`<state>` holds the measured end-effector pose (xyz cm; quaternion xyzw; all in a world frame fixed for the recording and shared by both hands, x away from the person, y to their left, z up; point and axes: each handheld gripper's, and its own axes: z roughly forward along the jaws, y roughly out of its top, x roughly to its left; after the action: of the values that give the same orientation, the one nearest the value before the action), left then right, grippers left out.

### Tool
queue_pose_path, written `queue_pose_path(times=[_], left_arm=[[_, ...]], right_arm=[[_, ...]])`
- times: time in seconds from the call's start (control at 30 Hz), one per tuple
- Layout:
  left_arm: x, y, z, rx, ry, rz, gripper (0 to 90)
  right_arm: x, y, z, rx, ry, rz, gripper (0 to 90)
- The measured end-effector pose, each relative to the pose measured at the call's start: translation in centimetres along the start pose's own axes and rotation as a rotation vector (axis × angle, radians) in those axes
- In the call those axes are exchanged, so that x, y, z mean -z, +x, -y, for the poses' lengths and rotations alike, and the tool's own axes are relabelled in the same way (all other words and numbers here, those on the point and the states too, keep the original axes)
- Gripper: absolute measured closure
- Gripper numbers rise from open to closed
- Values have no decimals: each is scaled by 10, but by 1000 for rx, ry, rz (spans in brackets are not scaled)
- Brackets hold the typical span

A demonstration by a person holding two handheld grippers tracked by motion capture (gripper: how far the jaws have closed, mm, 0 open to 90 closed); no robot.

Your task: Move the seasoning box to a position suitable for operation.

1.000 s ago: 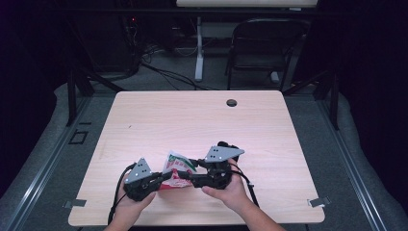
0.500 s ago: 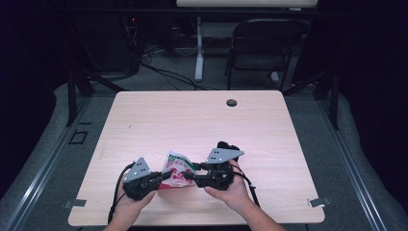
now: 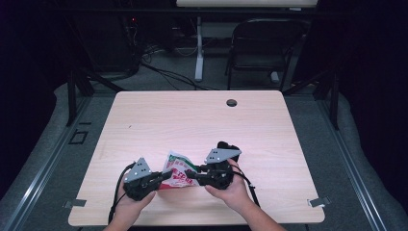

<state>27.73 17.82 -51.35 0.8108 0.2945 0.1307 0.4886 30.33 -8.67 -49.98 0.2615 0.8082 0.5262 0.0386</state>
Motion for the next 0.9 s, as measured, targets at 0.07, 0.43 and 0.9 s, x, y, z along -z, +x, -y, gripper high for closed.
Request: queue_pose_path(times=[0.07, 0.43, 0.9], left_arm=[[0, 0, 0, 0, 0, -2, 900], [0, 0, 0, 4, 0, 5, 900], [-1, -1, 2, -6, -1, 9, 884]], right_arm=[[-1, -1, 0, 0, 9, 5, 759], [-3, -3, 1, -7, 31, -7, 772], [-5, -6, 0, -23, 64, -25, 895]])
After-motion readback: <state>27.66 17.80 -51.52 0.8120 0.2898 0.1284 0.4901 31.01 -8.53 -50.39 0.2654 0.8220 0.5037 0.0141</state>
